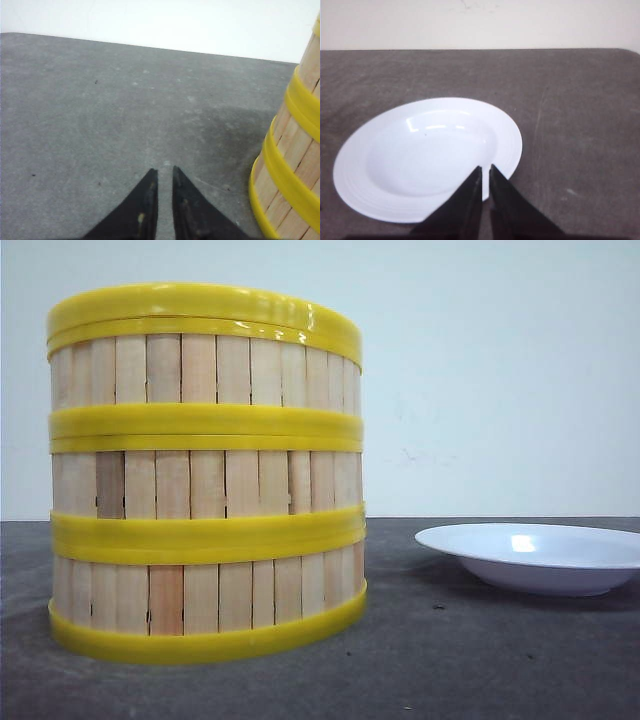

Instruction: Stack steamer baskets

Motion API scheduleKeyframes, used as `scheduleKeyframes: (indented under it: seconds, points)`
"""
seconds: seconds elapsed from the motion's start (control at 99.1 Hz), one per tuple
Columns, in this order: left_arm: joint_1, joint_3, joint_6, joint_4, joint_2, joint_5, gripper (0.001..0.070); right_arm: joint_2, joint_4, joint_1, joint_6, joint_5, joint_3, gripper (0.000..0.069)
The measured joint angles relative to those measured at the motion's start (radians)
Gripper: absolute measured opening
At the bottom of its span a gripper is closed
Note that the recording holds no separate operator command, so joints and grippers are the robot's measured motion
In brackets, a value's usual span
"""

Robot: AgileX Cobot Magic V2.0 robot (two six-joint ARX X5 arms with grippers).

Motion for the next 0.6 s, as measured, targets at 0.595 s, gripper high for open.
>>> scheduleKeyframes:
  seconds: [0.595]
  points:
    - [0.0,0.0,0.0,0.0,0.0,0.0,0.0025,0.001,0.034,0.044,0.006,0.023,-0.028,0.0019]
